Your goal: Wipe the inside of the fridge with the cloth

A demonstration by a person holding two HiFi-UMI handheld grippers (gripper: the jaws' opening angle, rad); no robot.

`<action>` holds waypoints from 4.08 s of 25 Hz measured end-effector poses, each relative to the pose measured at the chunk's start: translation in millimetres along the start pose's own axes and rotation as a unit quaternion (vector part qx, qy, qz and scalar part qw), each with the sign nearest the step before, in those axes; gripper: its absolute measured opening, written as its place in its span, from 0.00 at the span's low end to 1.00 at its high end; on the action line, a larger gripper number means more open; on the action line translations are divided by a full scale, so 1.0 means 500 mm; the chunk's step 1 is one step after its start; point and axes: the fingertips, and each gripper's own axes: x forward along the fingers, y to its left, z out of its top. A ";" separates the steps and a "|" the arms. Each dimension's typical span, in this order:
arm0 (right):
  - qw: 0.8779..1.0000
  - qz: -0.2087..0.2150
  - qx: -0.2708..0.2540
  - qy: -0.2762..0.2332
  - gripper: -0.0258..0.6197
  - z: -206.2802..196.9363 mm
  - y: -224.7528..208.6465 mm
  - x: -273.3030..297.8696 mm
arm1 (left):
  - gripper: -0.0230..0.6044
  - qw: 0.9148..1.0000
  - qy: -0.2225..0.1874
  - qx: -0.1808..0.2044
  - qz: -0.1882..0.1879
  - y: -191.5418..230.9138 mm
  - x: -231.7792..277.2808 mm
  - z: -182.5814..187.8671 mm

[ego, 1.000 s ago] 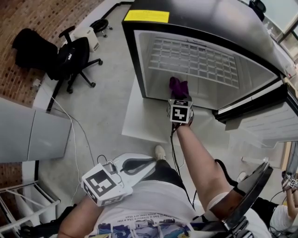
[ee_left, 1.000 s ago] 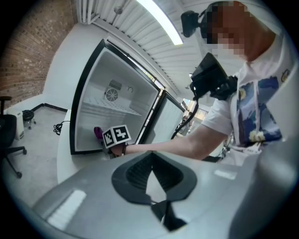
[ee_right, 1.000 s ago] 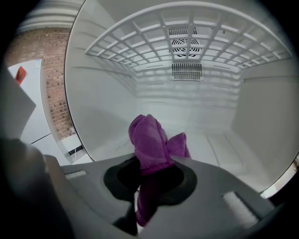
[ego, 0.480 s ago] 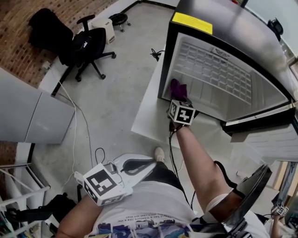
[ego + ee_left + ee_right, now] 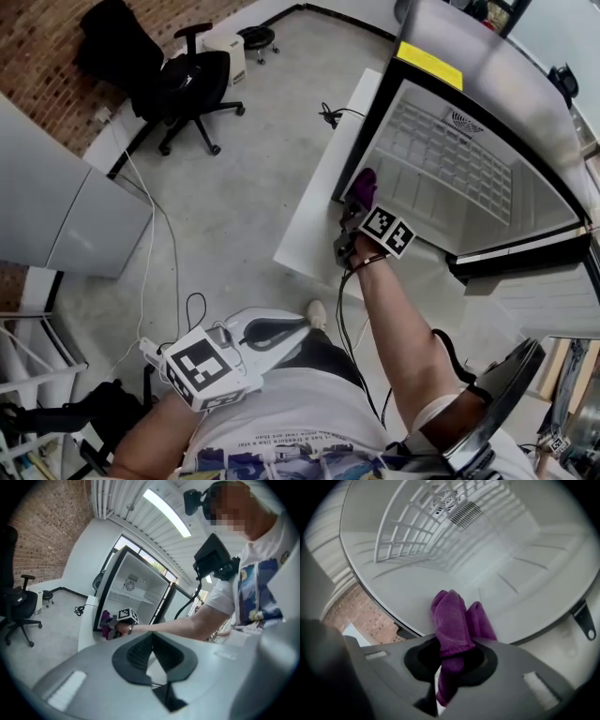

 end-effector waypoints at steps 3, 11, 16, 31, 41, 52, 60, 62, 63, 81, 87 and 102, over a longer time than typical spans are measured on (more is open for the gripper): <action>0.999 0.028 0.041 0.018 0.12 -0.016 0.010 -0.018 | 0.05 1.000 -0.011 0.007 0.007 0.008 -0.027 0.004; 0.994 0.033 -0.099 0.027 0.12 -0.015 0.090 -0.187 | 0.05 0.998 -0.032 0.051 0.002 0.006 -0.105 0.022; 0.984 0.002 -0.173 -0.031 0.12 -0.013 0.124 -0.390 | 0.05 0.997 -0.032 0.068 0.007 0.006 -0.158 0.012; 0.929 -0.100 -0.310 -0.175 0.12 0.114 0.137 -0.929 | 0.05 0.964 -0.005 0.189 -0.186 -0.278 0.039 0.036; 0.901 -0.048 -0.365 -0.230 0.12 0.355 0.106 -1.012 | 0.05 0.951 -0.023 0.217 -0.218 -0.440 0.247 0.119; 0.881 0.056 -0.409 -0.232 0.12 0.494 0.098 -0.942 | 0.05 0.965 -0.005 0.187 -0.186 -0.527 0.428 0.079; 0.882 0.009 -0.407 -0.238 0.12 0.533 0.014 -0.966 | 0.05 0.960 0.008 0.195 -0.200 -0.532 0.479 0.102; 0.882 -0.010 -0.403 -0.244 0.12 0.545 -0.012 -0.988 | 0.05 0.956 0.003 0.185 -0.226 -0.554 0.484 0.108; 0.882 -0.019 -0.401 -0.248 0.12 0.551 -0.025 -0.999 | 0.05 0.954 0.001 0.187 -0.236 -0.565 0.485 0.110; 0.866 -0.164 -0.390 -0.266 0.12 0.593 -0.208 -1.223 | 0.05 0.939 0.026 0.205 -0.275 -0.655 0.541 0.070; 0.858 -0.208 -0.384 -0.271 0.12 0.609 -0.258 -1.301 | 0.05 0.938 0.025 0.206 -0.277 -0.672 0.555 0.054; 0.866 -0.204 -0.376 -0.259 0.12 0.573 -0.257 -1.339 | 0.05 0.942 0.026 0.194 -0.271 -0.662 0.549 0.042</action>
